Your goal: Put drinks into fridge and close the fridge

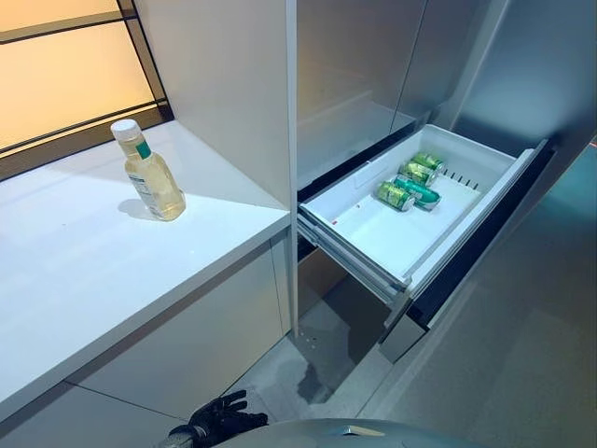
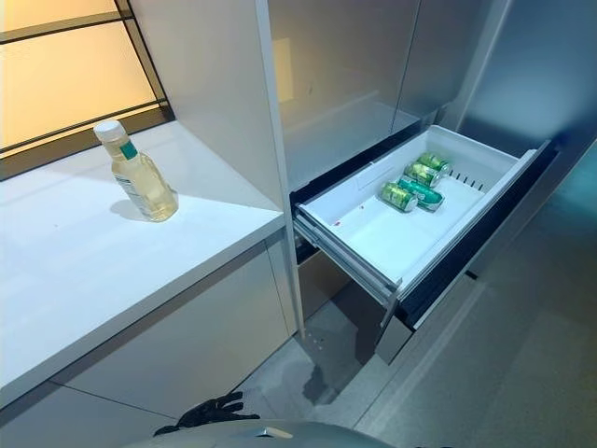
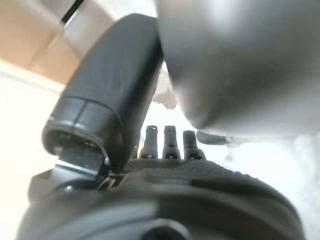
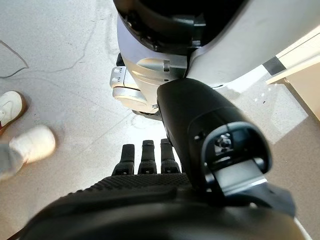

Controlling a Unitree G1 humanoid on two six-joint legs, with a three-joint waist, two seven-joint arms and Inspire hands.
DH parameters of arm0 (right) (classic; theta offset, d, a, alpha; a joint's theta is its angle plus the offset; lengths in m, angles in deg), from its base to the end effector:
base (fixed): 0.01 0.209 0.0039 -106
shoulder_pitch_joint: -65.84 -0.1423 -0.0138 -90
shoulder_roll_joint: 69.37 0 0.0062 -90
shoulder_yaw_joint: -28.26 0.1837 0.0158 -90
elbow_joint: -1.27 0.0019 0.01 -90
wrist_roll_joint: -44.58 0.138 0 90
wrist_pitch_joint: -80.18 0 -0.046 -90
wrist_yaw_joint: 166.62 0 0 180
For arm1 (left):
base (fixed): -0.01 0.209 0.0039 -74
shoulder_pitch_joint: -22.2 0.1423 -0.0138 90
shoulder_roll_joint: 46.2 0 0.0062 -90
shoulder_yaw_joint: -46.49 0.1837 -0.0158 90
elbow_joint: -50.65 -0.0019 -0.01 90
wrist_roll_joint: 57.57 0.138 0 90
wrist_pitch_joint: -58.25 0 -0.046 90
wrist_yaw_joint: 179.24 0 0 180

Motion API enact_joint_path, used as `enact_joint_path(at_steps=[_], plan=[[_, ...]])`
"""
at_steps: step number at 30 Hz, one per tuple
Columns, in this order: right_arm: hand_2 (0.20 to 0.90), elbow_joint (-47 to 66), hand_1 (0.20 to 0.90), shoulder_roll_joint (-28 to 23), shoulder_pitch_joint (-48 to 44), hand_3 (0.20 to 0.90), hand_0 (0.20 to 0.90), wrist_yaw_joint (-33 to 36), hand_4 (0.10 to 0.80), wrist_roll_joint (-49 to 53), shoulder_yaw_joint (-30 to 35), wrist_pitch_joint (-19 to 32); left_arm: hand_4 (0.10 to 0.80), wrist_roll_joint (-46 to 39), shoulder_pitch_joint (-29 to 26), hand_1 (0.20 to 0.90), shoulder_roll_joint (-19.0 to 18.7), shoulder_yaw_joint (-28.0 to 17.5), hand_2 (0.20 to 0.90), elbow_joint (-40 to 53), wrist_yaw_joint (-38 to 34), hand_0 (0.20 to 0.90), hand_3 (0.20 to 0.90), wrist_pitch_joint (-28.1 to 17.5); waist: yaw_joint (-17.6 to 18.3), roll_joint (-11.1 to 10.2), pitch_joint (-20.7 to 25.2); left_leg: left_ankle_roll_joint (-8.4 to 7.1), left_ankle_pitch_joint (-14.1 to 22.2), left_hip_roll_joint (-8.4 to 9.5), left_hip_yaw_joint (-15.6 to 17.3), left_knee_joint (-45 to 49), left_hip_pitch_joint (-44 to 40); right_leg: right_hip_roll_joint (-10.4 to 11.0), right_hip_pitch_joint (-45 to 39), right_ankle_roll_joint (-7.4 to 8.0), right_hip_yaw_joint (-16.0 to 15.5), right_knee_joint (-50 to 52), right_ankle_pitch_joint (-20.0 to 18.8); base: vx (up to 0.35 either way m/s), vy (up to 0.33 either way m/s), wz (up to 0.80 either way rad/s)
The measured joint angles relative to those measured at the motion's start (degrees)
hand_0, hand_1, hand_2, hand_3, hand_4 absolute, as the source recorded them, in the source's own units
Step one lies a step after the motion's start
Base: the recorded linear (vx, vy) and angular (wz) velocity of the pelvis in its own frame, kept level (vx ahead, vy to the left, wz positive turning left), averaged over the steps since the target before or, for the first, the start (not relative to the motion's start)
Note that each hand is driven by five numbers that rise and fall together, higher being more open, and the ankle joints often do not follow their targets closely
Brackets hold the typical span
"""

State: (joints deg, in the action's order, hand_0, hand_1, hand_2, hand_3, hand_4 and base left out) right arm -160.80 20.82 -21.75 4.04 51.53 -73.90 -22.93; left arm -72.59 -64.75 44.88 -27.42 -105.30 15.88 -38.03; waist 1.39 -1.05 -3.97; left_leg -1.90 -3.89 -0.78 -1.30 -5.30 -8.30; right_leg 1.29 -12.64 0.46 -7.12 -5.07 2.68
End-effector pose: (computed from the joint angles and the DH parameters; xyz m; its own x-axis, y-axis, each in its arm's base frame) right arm 0.0397 -0.2361 -0.1181 0.0201 -0.0687 -0.9974 -0.0995 0.9925 -0.0703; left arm 0.0678 0.2186 -0.1142 0.4191 -0.1405 -0.8970 0.1482 0.9853 -0.0851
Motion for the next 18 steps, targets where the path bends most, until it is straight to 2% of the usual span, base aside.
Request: enact_joint_path(at_steps=[7,11,18], plan=[[0.900,0.3,0.900,-0.2,-0.3,0.900,0.900,-0.6,0.800,0.0,-0.1,-0.6,0.800,2.8,-1.2,0.900,-0.7,4.6,0.900,7.1,0.5,0.900,0.900,-5.1,0.0,0.0,0.0,0.01,0.0,0.01,0.1,0.0,0.2,0.0,0.2,0.00,0.1,0.1,0.0,0.000,0.000,0.00],[0.900,0.7,0.900,-0.9,-0.6,0.900,0.900,-1.3,0.800,0.0,-1.5,-0.9,0.800,10.6,-3.5,0.900,-3.1,11.1,0.900,13.8,-0.5,0.900,0.900,-7.0,0.2,0.1,-0.1,0.00,0.0,-0.03,0.4,0.0,0.2,0.0,0.3,0.00,0.2,0.1,0.0,-0.004,0.005,-0.01],[0.900,1.1,0.900,-1.0,-0.9,0.900,0.900,-1.4,0.800,-0.1,-2.3,-1.0,0.800,11.8,-6.2,0.900,-4.3,12.8,0.900,20.8,-2.6,0.900,0.900,-7.8,0.5,0.1,-0.1,0.00,0.0,-0.04,0.4,-0.1,0.2,0.0,0.4,0.01,0.3,0.1,0.0,-0.001,0.002,0.00]])
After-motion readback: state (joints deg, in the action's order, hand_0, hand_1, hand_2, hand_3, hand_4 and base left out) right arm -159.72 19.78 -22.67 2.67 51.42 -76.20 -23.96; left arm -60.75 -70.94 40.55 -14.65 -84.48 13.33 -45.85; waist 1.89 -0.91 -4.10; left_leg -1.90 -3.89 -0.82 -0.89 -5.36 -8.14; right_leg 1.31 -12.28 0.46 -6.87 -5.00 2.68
